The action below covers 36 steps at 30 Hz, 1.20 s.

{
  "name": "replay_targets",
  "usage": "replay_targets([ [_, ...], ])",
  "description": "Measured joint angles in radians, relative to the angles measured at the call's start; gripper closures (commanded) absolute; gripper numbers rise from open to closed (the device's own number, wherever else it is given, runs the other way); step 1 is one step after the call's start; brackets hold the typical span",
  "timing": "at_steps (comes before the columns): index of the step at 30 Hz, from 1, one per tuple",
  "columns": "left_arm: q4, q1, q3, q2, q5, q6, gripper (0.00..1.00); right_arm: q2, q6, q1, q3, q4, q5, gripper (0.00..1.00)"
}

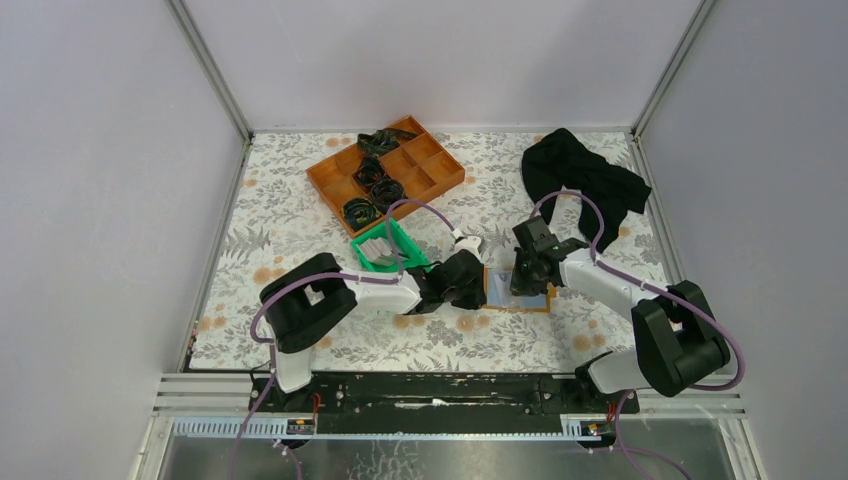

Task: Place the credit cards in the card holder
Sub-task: Adjust the credit card in the card holder.

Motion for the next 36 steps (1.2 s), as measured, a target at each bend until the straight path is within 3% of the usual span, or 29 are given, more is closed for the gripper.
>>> replay_targets([
  [28,0.002,0.0,-0.003,-0.001,0.0,-0.001,0.7,0.019,0.055,0.0,-0.04,0.089,-0.002,1.0],
  [32,0.002,0.0,-0.003,-0.001,0.0,0.0,0.7,0.01,0.073,0.0,-0.04,0.089,0.005,0.84],
  [36,0.002,0.0,-0.003,-0.001,0.0,0.0,0.7,-0.038,0.076,-0.003,-0.04,0.08,0.029,0.79],
])
